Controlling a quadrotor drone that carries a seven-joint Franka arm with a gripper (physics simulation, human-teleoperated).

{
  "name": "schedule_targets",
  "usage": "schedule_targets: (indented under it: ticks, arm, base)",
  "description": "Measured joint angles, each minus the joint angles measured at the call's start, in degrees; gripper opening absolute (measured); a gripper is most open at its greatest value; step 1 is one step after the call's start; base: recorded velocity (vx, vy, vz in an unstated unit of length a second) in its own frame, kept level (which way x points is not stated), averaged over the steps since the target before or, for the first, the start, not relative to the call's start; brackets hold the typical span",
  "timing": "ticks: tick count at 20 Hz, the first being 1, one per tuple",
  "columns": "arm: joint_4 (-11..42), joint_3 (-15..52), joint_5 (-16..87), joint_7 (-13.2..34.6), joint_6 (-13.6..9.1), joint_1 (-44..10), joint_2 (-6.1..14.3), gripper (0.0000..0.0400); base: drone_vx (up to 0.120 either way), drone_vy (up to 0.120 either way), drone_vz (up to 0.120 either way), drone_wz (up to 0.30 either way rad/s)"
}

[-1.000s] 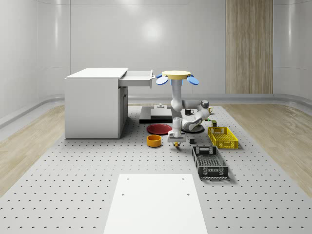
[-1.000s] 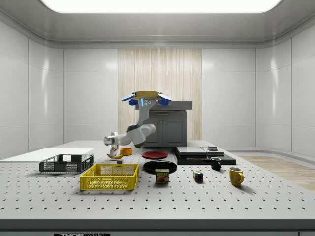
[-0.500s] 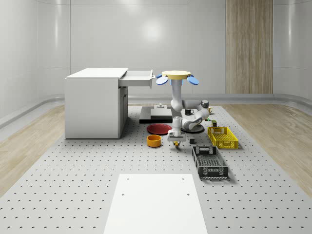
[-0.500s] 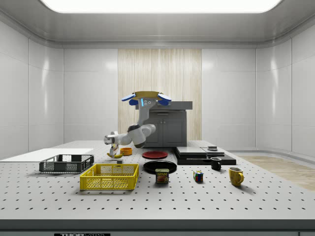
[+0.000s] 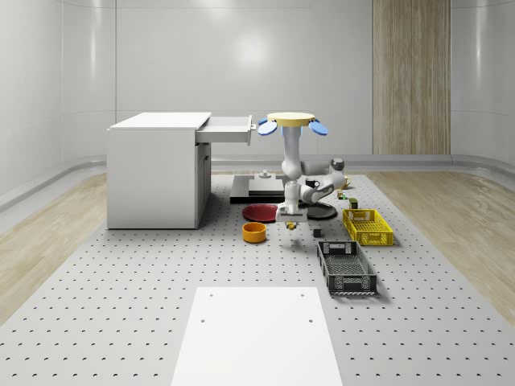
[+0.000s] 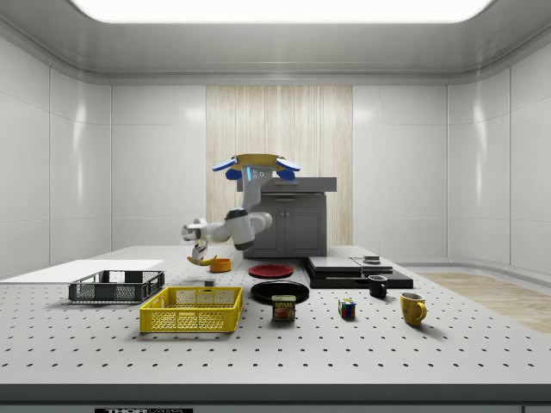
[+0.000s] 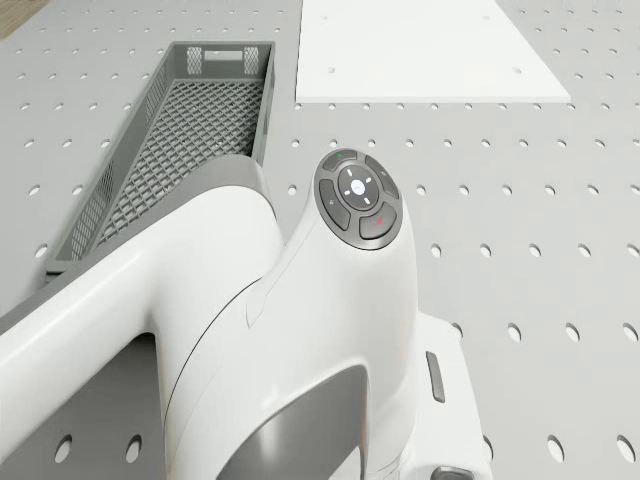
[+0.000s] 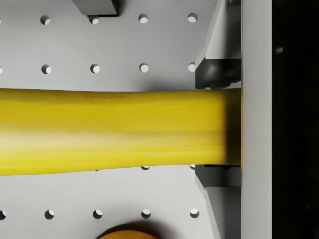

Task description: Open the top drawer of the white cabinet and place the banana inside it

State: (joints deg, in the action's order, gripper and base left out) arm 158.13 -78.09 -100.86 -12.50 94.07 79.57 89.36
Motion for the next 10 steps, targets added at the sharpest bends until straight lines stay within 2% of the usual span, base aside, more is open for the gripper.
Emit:
schedule_targets:
  ticks: [2, 4, 10]
  arm:
    - [0.11, -0.61, 0.60, -0.13, -0.15, -0.06, 0.10, 0.0193]
    - [0.18, -1.02, 1.02, -0.23, -0.21, -0.09, 0.21, 0.0193]
    - [0.26, -1.58, 1.65, -0.41, -0.12, -0.10, 0.53, 0.0193]
  base:
    - [0.000, 0.000, 0.120, 0.000]
    - [-0.060, 0.020, 0.120, 0.000]
    - [0.000, 0.120, 0.120, 0.000]
